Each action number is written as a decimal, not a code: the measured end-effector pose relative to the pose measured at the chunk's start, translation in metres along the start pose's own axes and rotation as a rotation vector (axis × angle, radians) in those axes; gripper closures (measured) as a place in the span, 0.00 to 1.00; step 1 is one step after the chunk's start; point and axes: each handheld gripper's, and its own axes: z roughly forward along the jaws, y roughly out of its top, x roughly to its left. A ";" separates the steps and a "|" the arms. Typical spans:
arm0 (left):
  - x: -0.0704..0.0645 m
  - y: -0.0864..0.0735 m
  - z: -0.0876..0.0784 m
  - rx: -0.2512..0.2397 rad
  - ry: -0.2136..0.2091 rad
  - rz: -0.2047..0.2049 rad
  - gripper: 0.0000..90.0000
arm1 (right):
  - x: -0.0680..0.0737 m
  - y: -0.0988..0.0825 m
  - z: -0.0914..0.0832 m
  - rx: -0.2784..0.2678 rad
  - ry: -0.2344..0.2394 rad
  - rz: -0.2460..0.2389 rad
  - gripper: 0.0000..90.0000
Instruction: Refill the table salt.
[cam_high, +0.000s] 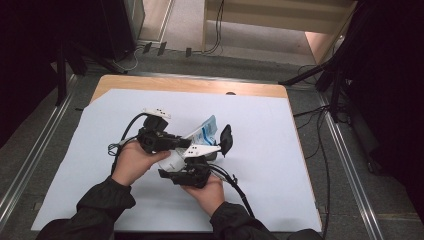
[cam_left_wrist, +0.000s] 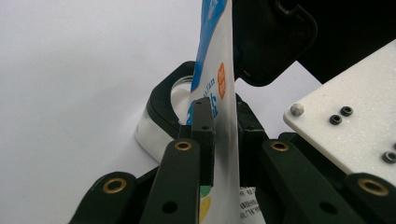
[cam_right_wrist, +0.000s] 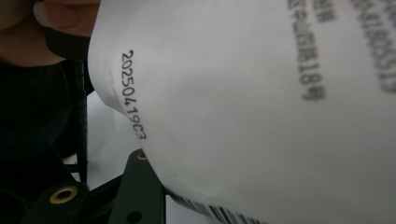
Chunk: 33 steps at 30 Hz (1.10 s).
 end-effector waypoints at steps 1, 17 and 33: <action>0.001 0.000 0.000 0.003 0.007 0.004 0.92 | 0.000 0.000 0.000 0.004 -0.005 -0.008 0.70; 0.008 0.002 0.001 0.008 -0.016 -0.001 0.91 | -0.002 -0.014 0.006 0.047 -0.056 -0.056 0.70; 0.015 0.009 0.017 0.029 -0.058 -0.010 0.89 | -0.005 -0.028 0.005 0.076 -0.085 -0.036 0.70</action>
